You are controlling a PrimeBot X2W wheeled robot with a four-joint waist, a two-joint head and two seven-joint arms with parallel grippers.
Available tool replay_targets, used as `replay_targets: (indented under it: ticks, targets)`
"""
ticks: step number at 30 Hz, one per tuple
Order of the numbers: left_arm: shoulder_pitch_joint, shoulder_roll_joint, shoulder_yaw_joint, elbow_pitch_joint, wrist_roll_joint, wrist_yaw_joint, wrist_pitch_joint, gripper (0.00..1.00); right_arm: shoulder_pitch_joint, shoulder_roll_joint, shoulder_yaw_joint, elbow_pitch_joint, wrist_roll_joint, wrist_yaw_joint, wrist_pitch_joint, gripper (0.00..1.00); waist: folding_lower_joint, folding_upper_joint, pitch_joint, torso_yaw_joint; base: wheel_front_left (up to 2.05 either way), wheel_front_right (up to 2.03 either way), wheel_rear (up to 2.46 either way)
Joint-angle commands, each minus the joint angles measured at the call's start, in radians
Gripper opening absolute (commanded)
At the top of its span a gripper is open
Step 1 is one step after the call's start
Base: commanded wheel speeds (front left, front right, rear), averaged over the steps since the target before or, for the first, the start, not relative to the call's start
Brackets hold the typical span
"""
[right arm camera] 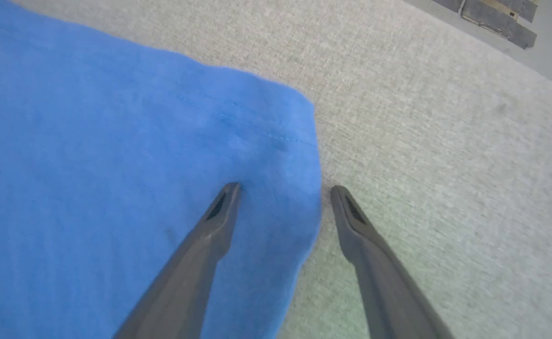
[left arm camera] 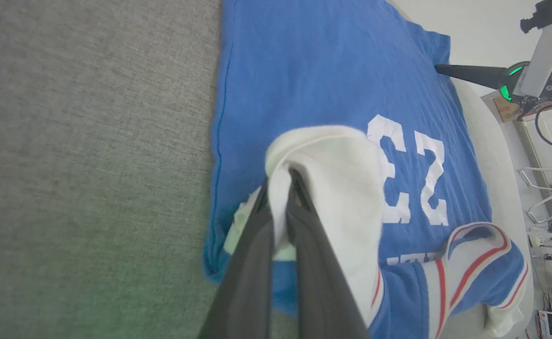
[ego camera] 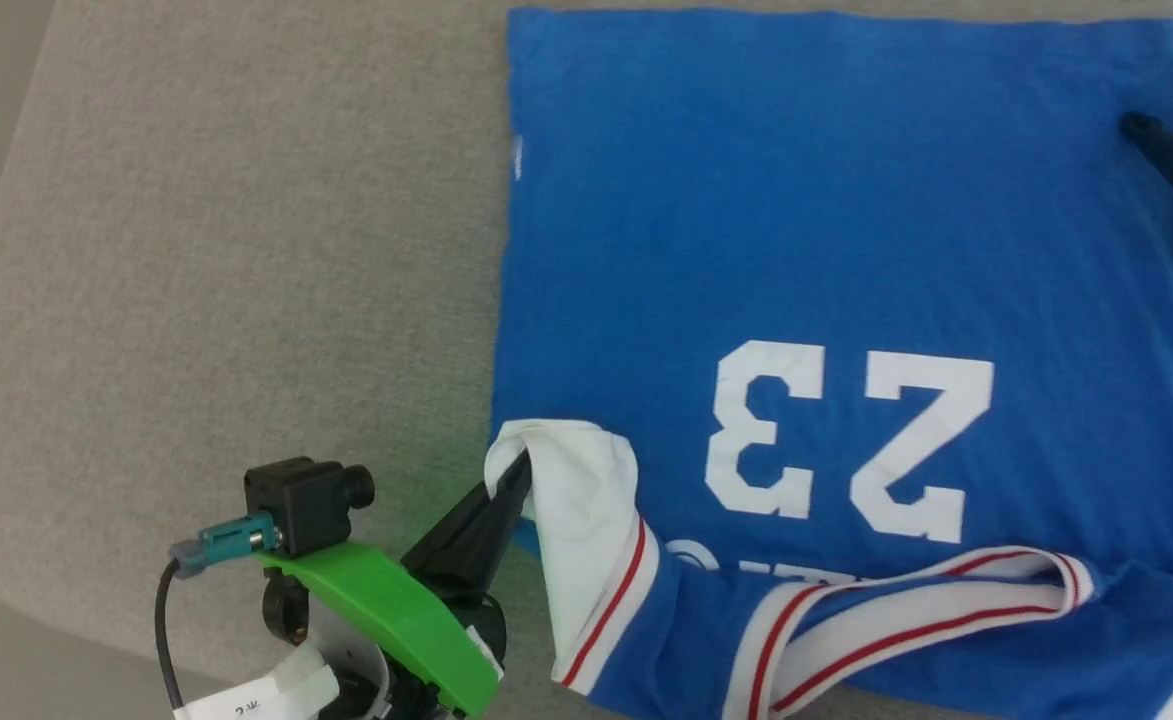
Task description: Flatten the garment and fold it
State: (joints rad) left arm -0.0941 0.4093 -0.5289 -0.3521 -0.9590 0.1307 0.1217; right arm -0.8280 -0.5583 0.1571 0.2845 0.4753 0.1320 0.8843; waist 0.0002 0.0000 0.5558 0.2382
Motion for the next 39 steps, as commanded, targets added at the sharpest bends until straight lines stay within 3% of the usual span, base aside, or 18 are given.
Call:
replay_targets:
  ticks: [1, 2, 3, 4, 5, 18, 24, 30, 34, 39]
  targets:
    - [-0.021, -0.006, 0.000, 0.005, 0.010, -0.008, -0.003, 0.00, -0.016, -0.004, 0.004, 0.012, -0.005, -0.001, -0.004, 1.00, -0.0002, 0.0000, 0.027, 0.027, 0.00, 0.00, 0.00]
    - [-0.022, -0.008, -0.001, 0.008, 0.009, -0.009, -0.005, 0.00, -0.018, -0.004, 0.006, 0.022, -0.004, -0.001, -0.001, 0.83, -0.0002, 0.0000, 0.028, 0.028, 0.00, 0.00, 0.00]
    - [-0.022, -0.010, -0.002, 0.009, 0.009, -0.009, -0.006, 0.00, -0.021, -0.004, 0.010, 0.028, -0.002, -0.001, 0.002, 0.32, -0.0002, 0.0000, 0.029, 0.028, 0.00, 0.00, 0.00]
    - [-0.022, -0.011, -0.002, 0.011, 0.009, -0.010, -0.007, 0.00, -0.024, -0.006, 0.014, 0.030, -0.001, -0.001, -0.002, 0.20, -0.0002, 0.0000, 0.030, 0.028, 0.00, 0.00, 0.00]
    - [-0.022, -0.012, -0.002, 0.013, 0.009, -0.010, -0.009, 0.00, -0.026, -0.009, 0.016, 0.031, 0.001, -0.001, -0.006, 0.00, -0.0002, 0.0000, 0.030, 0.026, 0.00, 0.00, 0.00]
    - [-0.017, 0.008, 0.027, 0.033, 0.011, -0.007, -0.030, 0.00, 0.030, -0.034, 0.002, 0.013, 0.063, -0.001, -0.192, 0.00, -0.0002, 0.0000, -0.089, -0.075, 0.00, 0.00, 0.00]
    - [0.040, 0.032, 0.040, 0.035, -0.008, 0.010, -0.027, 0.00, 0.206, -0.049, -0.082, -0.036, 0.124, -0.001, -0.264, 0.00, -0.0002, 0.0000, -0.230, -0.154, 0.00, 0.00, 0.00]
    - [0.140, 0.058, 0.053, 0.025, -0.038, 0.031, -0.031, 0.00, 0.509, -0.048, -0.242, -0.130, 0.160, -0.001, -0.283, 0.00, -0.0002, 0.0000, -0.380, -0.238, 0.00, 0.00, 0.00]
    - [0.210, 0.071, 0.069, 0.001, -0.058, 0.050, -0.043, 0.00, 0.742, 0.017, -0.381, -0.232, 0.172, -0.001, -0.268, 0.00, -0.0002, 0.0000, -0.439, -0.290, 0.00, 0.00, 0.00]
    - [0.257, 0.092, 0.082, -0.033, -0.065, 0.064, -0.047, 0.00, 1.004, 0.160, -0.530, -0.385, 0.158, -0.001, -0.252, 0.00, -0.0002, 0.0000, -0.442, -0.326, 0.00, 0.00, 0.00]
